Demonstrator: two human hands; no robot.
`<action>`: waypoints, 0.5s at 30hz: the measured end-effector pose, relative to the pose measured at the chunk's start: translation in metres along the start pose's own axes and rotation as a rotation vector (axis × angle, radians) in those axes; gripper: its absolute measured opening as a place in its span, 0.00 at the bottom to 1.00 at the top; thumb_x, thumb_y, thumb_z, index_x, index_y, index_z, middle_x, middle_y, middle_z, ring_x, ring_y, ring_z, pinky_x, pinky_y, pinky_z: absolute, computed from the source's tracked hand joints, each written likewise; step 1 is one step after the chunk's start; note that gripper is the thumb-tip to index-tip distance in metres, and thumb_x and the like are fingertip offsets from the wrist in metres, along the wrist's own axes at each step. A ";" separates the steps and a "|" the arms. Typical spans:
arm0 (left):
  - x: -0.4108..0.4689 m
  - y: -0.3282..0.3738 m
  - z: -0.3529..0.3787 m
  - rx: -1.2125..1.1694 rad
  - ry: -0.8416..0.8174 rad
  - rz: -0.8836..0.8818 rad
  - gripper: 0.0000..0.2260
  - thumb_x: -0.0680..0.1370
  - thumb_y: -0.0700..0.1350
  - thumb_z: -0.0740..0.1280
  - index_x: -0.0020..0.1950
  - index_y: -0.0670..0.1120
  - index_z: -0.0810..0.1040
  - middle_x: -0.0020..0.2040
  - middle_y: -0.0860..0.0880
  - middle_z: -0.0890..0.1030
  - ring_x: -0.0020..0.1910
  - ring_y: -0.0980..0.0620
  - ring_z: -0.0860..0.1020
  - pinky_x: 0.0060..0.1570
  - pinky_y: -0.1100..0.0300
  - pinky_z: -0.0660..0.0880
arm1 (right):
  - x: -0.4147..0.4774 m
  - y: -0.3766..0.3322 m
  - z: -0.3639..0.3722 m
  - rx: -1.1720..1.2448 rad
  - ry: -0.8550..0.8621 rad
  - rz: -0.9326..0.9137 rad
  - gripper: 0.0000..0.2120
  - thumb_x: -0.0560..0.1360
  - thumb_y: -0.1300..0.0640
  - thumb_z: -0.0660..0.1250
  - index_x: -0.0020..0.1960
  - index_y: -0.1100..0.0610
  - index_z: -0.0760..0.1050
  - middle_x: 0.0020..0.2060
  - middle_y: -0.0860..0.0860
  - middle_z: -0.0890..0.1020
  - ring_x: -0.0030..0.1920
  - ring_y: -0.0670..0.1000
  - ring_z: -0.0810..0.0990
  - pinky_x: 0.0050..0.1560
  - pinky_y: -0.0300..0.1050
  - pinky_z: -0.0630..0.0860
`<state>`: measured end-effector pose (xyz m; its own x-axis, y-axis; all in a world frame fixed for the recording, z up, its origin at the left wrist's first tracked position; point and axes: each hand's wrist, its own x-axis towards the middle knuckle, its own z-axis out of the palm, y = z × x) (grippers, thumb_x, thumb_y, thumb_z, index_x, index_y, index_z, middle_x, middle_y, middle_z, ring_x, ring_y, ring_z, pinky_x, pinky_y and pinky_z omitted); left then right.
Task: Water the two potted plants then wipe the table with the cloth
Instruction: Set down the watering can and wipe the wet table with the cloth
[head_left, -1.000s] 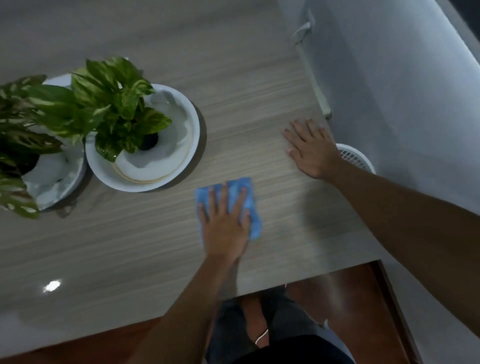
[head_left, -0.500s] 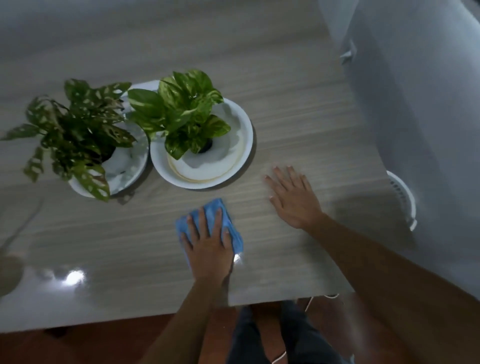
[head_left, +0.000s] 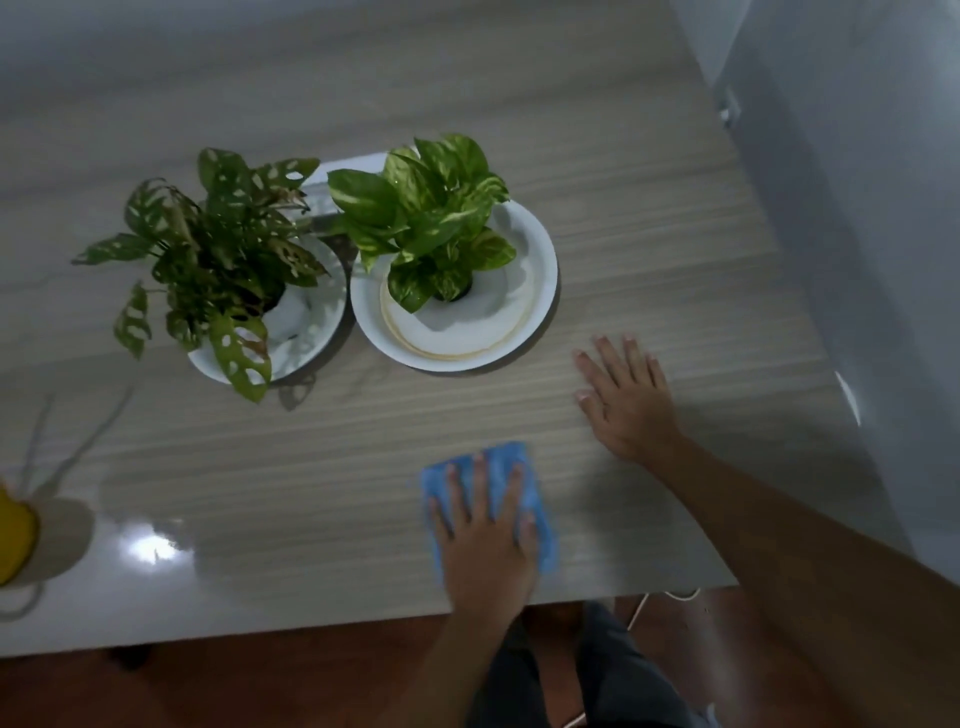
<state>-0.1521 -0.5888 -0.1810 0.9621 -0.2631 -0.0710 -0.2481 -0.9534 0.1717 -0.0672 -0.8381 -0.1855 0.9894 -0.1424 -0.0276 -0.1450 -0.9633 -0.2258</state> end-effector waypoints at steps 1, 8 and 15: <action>-0.007 0.021 0.005 -0.027 -0.013 0.105 0.26 0.83 0.59 0.54 0.82 0.60 0.57 0.84 0.48 0.53 0.82 0.39 0.49 0.76 0.33 0.52 | 0.000 -0.002 0.000 -0.006 -0.006 0.010 0.26 0.78 0.43 0.53 0.74 0.49 0.67 0.75 0.54 0.66 0.74 0.63 0.62 0.69 0.64 0.61; 0.082 -0.084 -0.013 0.070 0.106 -0.079 0.24 0.84 0.58 0.52 0.81 0.59 0.60 0.82 0.46 0.61 0.81 0.40 0.57 0.75 0.34 0.56 | 0.004 -0.023 -0.004 -0.053 -0.038 0.024 0.27 0.77 0.43 0.52 0.74 0.49 0.66 0.75 0.53 0.65 0.75 0.62 0.61 0.69 0.65 0.59; 0.039 -0.049 -0.012 -0.035 0.008 0.158 0.24 0.84 0.59 0.54 0.81 0.61 0.58 0.83 0.48 0.55 0.82 0.40 0.51 0.76 0.34 0.53 | -0.011 -0.084 0.016 0.034 -0.061 0.044 0.28 0.77 0.44 0.52 0.76 0.48 0.61 0.76 0.51 0.62 0.76 0.58 0.57 0.71 0.62 0.56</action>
<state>-0.1015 -0.5504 -0.1803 0.9125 -0.4077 -0.0325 -0.3920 -0.8946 0.2143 -0.0658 -0.7516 -0.1816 0.9808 -0.1694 -0.0968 -0.1890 -0.9480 -0.2562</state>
